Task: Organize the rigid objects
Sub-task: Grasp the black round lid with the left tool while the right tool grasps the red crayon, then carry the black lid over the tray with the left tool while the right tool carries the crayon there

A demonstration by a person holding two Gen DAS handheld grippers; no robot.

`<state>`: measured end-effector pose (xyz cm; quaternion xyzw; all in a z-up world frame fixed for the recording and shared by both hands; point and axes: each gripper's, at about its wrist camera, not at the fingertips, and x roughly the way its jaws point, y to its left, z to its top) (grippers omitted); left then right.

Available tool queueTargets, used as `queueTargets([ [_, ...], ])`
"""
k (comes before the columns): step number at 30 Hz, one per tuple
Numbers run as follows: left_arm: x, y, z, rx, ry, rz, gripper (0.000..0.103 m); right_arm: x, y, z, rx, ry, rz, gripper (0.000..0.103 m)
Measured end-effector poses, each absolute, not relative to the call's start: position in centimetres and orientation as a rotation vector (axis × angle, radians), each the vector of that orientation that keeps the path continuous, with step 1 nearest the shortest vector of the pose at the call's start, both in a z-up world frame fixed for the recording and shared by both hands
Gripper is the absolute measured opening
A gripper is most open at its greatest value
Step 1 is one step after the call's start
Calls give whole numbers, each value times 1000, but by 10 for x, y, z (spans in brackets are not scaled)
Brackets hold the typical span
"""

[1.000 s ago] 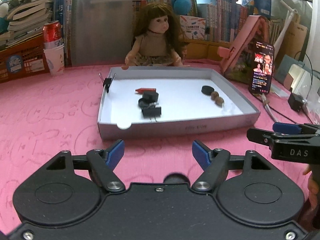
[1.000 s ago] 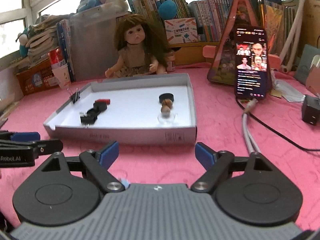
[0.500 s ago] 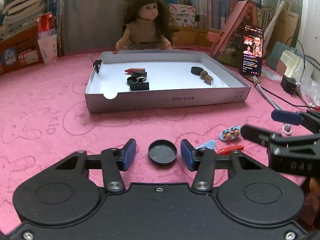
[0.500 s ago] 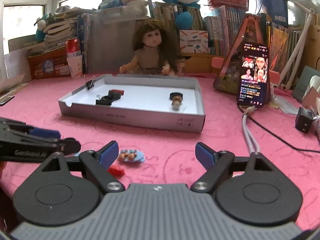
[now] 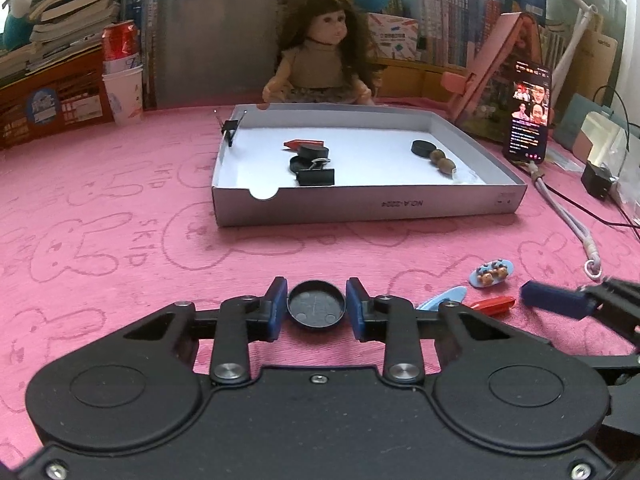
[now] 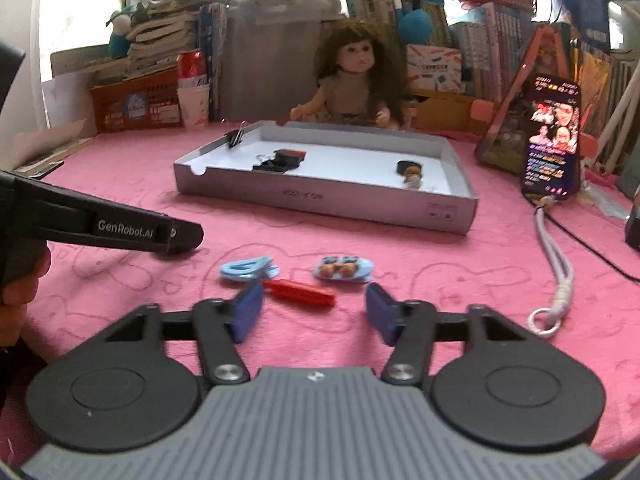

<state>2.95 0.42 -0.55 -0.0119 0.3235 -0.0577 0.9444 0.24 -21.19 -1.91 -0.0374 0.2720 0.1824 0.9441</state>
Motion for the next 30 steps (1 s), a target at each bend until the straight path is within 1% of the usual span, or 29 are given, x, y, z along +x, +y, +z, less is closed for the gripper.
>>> queueTargets([
  [7,26,5,-4,-25,651,-116,30,4,-200,-20,-51,550,347,61],
  [9,26,5,-4,-31,654,-114,30,5,-198,-21,-43,550,328,56],
  [12,25,5,-5,-34,659,-114,30,6,-194,-24,-47,540,299,54],
  [13,25,4,-6,-35,661,-114,30,5,-193,-25,-52,535,292,52],
  [25,23,3,-10,-28,647,-108,30,2,-189,-28,-93,498,275,50],
  [27,21,1,-10,-18,636,-100,33,2,-190,-28,-90,497,277,50],
  [28,20,0,-10,-13,628,-96,38,2,-191,-28,-86,495,278,50],
  [30,18,-1,-10,-6,613,-89,40,2,-192,-27,-82,493,276,50],
])
